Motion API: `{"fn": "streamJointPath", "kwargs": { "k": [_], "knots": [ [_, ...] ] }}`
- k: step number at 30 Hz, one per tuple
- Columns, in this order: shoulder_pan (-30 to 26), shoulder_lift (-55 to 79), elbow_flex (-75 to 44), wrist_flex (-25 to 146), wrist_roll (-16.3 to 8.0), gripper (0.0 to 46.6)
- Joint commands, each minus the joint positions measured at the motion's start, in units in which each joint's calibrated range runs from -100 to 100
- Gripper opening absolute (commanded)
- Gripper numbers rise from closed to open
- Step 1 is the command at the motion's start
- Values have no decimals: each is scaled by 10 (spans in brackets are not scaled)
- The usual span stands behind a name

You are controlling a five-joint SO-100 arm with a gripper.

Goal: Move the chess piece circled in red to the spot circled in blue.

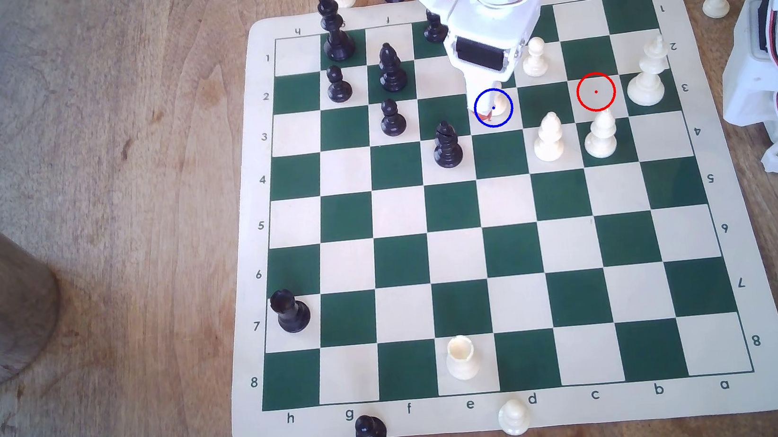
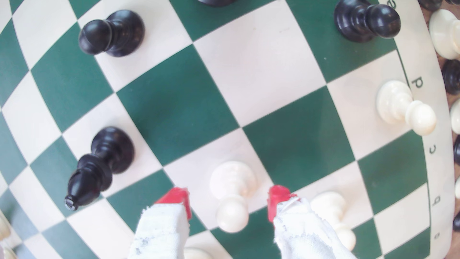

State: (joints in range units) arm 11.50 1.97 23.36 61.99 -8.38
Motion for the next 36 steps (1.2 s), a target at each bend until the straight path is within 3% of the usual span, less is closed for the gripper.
{"fn": "streamJointPath", "kwargs": {
  "k": [1,16,32,36],
  "knots": [
    [0,-52,-18,-4,0,182],
    [-1,-266,141,44,8,185],
    [-40,-634,373,115,10,193],
    [-69,-695,379,111,4,155]
  ]
}}
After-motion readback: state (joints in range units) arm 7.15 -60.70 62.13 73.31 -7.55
